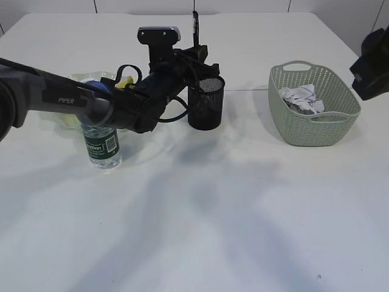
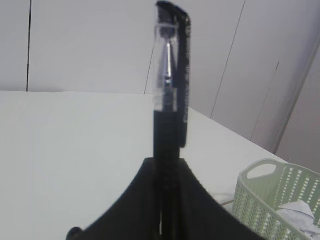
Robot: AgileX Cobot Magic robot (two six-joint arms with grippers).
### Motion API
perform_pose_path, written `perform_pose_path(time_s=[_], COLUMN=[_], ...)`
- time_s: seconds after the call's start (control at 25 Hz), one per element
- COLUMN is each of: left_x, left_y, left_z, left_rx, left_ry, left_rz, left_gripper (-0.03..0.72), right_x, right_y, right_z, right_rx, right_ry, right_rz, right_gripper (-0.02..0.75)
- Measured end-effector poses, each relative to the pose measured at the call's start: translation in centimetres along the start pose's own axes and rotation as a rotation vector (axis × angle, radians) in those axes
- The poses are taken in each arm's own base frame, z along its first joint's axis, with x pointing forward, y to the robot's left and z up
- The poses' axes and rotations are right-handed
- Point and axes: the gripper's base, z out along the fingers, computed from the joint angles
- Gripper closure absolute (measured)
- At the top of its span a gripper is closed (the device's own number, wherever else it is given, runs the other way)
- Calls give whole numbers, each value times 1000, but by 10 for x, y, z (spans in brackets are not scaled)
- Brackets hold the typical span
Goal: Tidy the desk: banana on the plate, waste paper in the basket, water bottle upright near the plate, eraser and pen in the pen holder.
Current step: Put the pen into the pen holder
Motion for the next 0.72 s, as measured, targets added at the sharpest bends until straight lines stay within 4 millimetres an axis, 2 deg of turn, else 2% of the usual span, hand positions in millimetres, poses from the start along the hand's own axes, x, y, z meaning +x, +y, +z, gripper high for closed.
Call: perform_pose_path(time_s=[0.48, 0.72], left_x=[1, 11], left_y=[-2, 0], left_z=[0, -1], left_rx=[20, 20], left_ry=[14, 32], left_rz=[23, 27], left_gripper=[668, 667], right_x=[0, 0], right_y=[0, 0], right_z=[0, 0], right_rx=[0, 0], right_ry=[2, 2], right_rz=[-2, -2], right_gripper=[373, 373])
